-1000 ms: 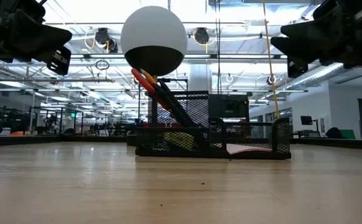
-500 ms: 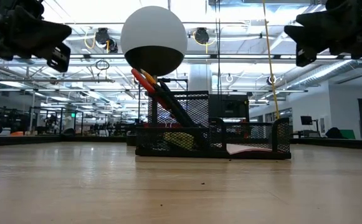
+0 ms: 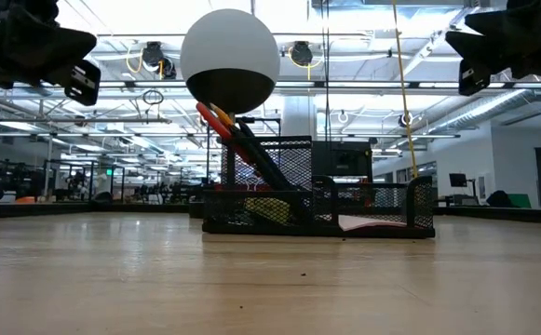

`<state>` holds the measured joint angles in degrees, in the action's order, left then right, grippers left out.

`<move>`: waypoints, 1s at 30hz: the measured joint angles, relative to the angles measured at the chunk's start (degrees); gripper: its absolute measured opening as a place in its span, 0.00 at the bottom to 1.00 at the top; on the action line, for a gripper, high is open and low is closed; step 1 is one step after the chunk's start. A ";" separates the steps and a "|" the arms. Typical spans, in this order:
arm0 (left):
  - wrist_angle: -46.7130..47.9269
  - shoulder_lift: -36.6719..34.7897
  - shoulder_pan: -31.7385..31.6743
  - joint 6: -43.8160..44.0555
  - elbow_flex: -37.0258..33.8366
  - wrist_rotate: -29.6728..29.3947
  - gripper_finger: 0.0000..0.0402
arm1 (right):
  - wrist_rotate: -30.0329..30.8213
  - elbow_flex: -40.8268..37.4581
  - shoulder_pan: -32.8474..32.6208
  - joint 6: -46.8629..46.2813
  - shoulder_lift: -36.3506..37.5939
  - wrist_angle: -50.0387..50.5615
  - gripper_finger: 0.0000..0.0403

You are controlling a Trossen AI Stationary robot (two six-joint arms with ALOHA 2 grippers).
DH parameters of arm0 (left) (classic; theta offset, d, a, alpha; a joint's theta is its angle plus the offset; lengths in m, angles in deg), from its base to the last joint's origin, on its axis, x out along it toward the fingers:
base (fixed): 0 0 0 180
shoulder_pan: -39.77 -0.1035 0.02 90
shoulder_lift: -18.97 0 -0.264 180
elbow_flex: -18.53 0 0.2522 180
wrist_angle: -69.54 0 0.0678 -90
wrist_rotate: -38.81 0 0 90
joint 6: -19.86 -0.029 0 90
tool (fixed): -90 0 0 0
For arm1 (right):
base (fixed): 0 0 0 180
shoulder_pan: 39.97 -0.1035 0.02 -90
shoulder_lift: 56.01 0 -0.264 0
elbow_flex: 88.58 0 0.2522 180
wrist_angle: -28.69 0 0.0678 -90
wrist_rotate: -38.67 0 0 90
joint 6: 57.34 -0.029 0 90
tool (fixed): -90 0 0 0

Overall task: Pick and place office supplies into organizer
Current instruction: Return to Home Position

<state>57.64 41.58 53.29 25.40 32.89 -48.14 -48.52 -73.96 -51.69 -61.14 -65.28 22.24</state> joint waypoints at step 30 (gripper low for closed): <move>12.18 -8.37 0.02 -2.23 0.02 0.96 0.05 | 0.11 0.70 0.00 -4.49 8.61 16.14 0.32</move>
<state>69.83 33.21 53.31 23.17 32.91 -47.17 -48.41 -73.26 -51.69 -65.64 -56.67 38.38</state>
